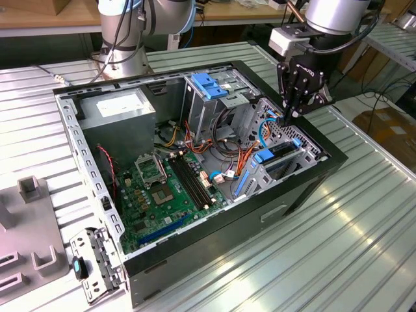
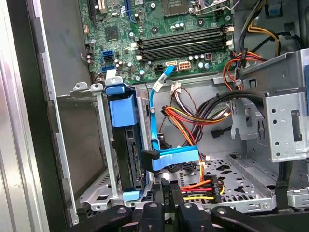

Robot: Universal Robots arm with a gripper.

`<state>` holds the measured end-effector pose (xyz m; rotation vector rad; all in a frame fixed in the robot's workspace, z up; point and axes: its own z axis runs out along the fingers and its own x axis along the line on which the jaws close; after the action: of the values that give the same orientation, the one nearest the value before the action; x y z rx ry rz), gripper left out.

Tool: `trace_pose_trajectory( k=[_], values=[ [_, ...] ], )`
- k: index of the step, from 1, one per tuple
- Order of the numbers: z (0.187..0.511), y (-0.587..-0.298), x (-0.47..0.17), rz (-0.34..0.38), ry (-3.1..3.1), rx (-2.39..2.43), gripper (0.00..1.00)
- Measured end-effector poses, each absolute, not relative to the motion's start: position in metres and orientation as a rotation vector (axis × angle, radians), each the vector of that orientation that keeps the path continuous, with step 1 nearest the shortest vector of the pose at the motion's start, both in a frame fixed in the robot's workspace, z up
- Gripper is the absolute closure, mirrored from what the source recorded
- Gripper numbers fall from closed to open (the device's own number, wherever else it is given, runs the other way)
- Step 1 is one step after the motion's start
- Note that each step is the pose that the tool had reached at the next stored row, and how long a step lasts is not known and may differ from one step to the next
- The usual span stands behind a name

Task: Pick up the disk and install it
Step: 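Insert the first disk wire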

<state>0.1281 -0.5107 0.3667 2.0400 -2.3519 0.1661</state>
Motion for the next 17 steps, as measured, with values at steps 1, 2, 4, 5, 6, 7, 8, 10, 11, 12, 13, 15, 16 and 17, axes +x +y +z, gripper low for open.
trace_pose_trajectory(
  k=[1, 2, 4, 5, 6, 7, 8, 10, 11, 12, 13, 15, 16, 17],
  values=[
    [0.367, -0.511, 0.128, 0.166, -2.352, 2.040, 0.82],
    [0.367, -0.511, 0.128, 0.166, -2.352, 2.040, 0.82],
    [0.367, -0.511, 0.128, 0.166, -2.354, 2.037, 0.82],
    [0.367, -0.511, 0.128, 0.166, -2.368, 2.020, 0.82],
    [0.367, -0.511, 0.128, 0.165, -2.378, 2.007, 0.82],
    [0.367, -0.511, 0.128, 0.165, -2.386, 1.998, 0.82],
    [0.367, -0.511, 0.128, 0.165, -2.388, 1.995, 0.82],
    [0.367, -0.514, 0.128, 0.164, -2.389, 1.994, 0.82],
    [0.366, -0.516, 0.128, 0.159, -2.391, 1.996, 0.82],
    [0.366, -0.519, 0.128, 0.148, -2.397, 2.000, 0.82],
    [0.366, -0.522, 0.127, 0.139, -2.401, 2.003, 0.82],
    [0.366, -0.527, 0.127, 0.129, -2.406, 2.007, 0.82],
    [0.365, -0.528, 0.127, 0.125, -2.406, 2.010, 0.82],
    [0.364, -0.528, 0.126, 0.123, -2.400, 2.019, 0.82]
  ],
)
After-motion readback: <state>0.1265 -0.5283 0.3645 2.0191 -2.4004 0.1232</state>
